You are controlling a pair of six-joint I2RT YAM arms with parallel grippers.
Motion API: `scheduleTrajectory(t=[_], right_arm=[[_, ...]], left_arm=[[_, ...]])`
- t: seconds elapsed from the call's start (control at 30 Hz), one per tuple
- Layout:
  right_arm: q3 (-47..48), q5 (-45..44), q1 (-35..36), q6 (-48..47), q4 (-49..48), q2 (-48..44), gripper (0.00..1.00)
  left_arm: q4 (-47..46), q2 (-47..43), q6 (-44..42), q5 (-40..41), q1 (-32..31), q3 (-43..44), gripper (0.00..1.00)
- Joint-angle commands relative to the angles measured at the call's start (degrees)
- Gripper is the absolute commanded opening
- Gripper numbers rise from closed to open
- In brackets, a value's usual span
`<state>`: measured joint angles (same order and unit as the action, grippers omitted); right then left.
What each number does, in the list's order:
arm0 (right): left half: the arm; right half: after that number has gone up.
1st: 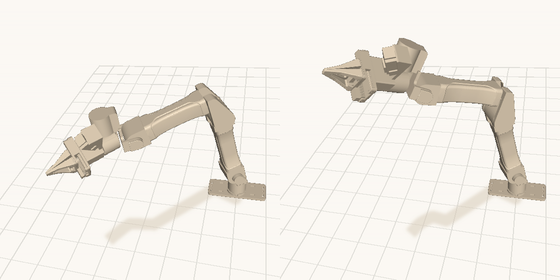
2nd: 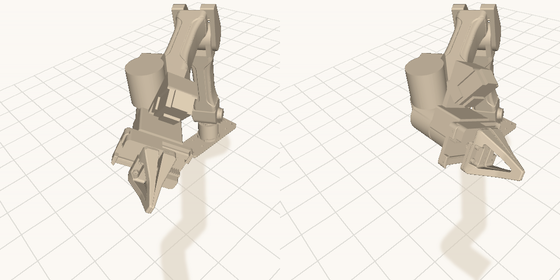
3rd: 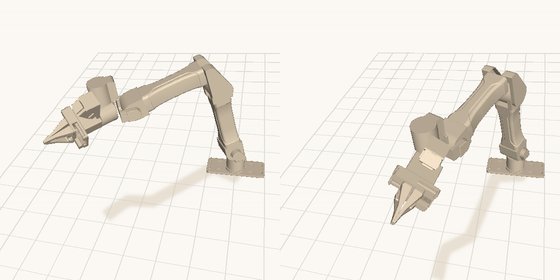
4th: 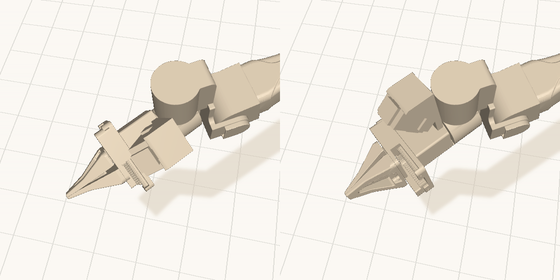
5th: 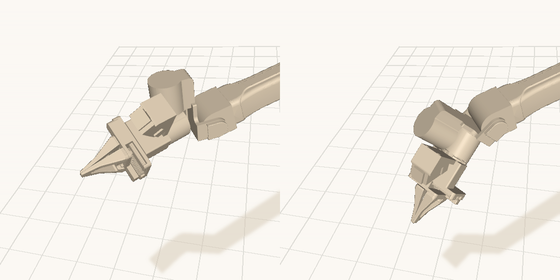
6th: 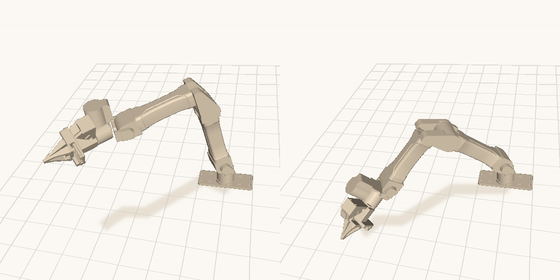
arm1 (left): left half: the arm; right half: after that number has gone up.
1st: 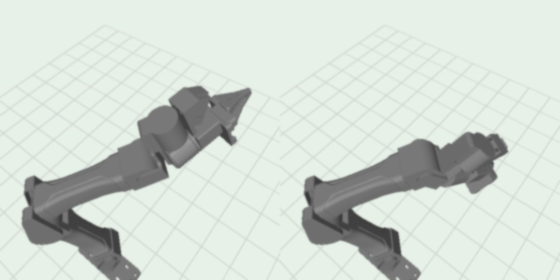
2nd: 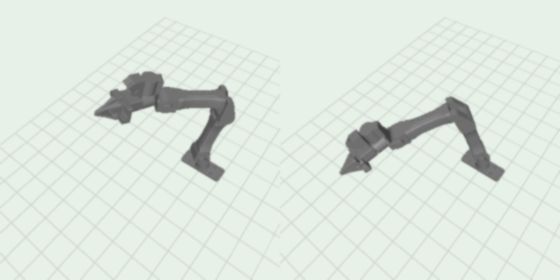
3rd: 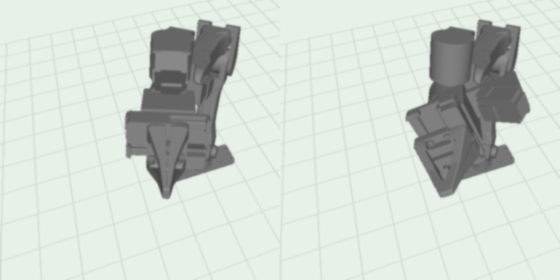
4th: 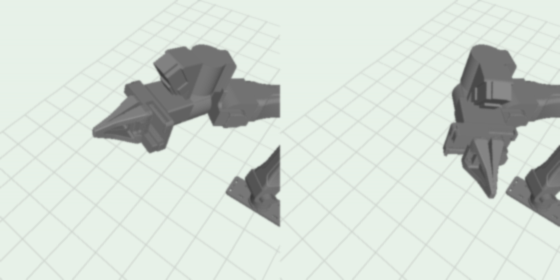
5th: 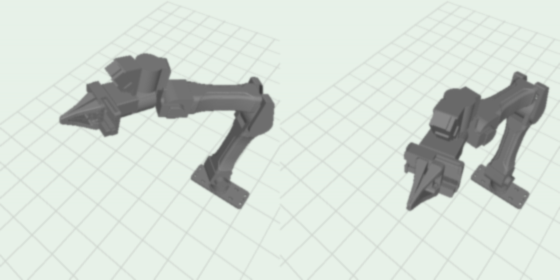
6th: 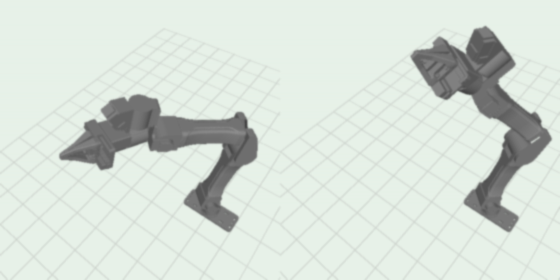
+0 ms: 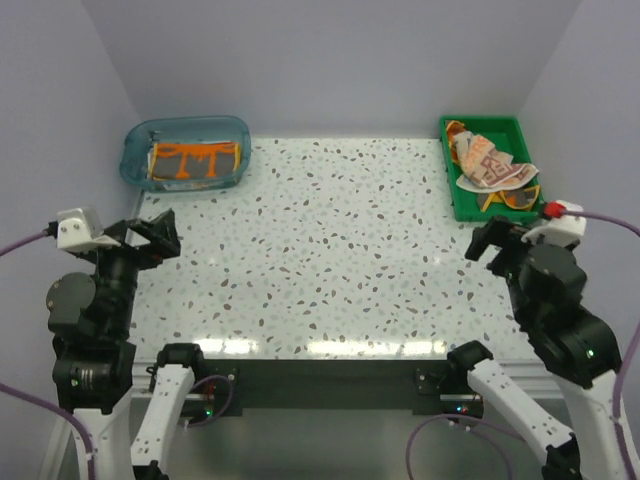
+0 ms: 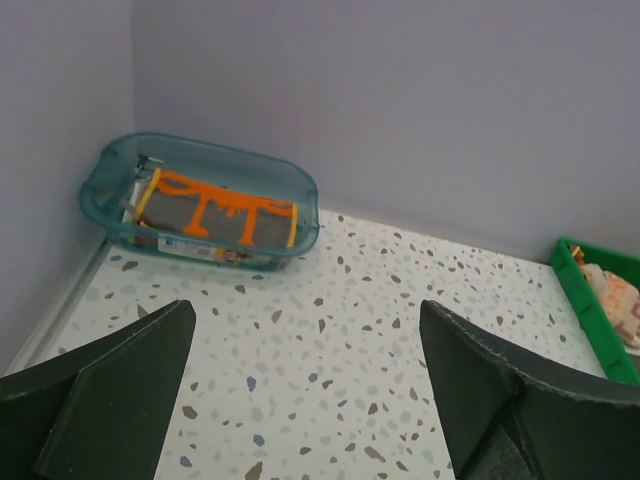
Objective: Fold and stack the towels
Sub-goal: Neatly place the folded towel into the bin
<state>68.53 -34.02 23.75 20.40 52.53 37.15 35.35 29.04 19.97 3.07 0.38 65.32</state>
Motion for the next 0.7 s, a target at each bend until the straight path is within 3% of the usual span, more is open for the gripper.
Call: scheduleTrajectory(t=[0.0,0.23,0.67], right_arm=[[-0.67,-2.98,0.6,-2.82,0.38,-8.55,0.99],[-5.07,-0.87,0.6,-9.77,-0.51,-20.17,0.99],[-9.47,-3.51,0.6,-9.77,-0.76,-25.9,0.99]], left_arm=[[6.39,-3.88,-1.41,5.36,0.32,-2.65,1.0],[7.54,-8.29,-3.79,8.26,0.23,-2.83,1.0],[-3.79,-10.76,-6.08,7.39,0.32,-8.54,1.0]])
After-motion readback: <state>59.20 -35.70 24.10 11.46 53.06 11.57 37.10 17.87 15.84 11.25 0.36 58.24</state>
